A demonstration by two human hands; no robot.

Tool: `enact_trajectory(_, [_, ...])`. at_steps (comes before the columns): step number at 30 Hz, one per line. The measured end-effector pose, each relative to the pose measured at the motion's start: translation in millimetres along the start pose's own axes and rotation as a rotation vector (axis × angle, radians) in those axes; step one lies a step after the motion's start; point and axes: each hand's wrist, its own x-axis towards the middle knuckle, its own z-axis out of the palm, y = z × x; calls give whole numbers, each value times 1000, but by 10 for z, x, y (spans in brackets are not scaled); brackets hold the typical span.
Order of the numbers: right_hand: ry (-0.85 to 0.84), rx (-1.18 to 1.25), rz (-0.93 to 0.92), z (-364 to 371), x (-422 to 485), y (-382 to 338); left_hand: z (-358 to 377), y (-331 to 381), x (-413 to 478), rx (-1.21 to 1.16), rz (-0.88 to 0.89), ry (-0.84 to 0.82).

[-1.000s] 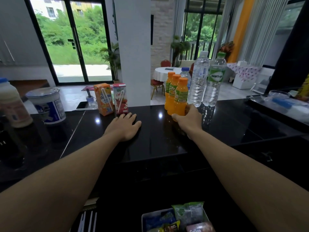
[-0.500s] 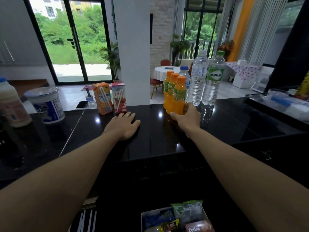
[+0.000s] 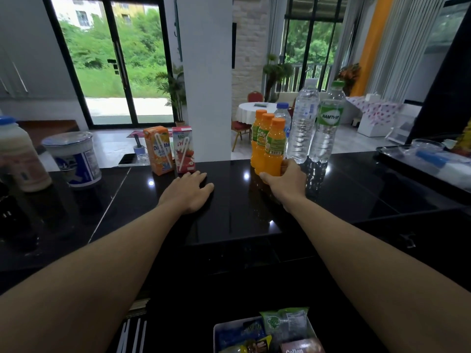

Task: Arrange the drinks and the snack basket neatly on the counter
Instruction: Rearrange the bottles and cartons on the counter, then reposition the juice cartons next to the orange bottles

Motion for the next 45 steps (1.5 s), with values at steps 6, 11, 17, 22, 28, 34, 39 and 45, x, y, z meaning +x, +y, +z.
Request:
enact_trajectory(6, [71,19,-55,-54,-47,-12,-64,-11,-102,-205,-47,105])
enact_trajectory(11, [225,-58,-262,-72,-178,-32,-176,-92,-157,-336,-95,195])
enact_trajectory(17, [-109,-71,-577,63,-322,-152,-411,-407,-254,-163,-132,161])
enact_trajectory(22, [-362,-99,-506,441,-303,-370,-576,-799,-296,-38,-187,116])
enact_trajectory(28, [-430,-116,-320,963,-134,-564,-483,-1061,-280,-5,-231,56])
enact_trajectory(34, [-374,-149,-236,1518,8,-736,-421,-1131,-247,48,-276,24])
enact_trajectory(39, [-352,-125,-205,1799,8,-868,-419,-1114,-250,63,-289,28])
enact_trajectory(45, [-255,-169,-210,1845,-24,-888,-404,-1119,-242,64,-295,26])
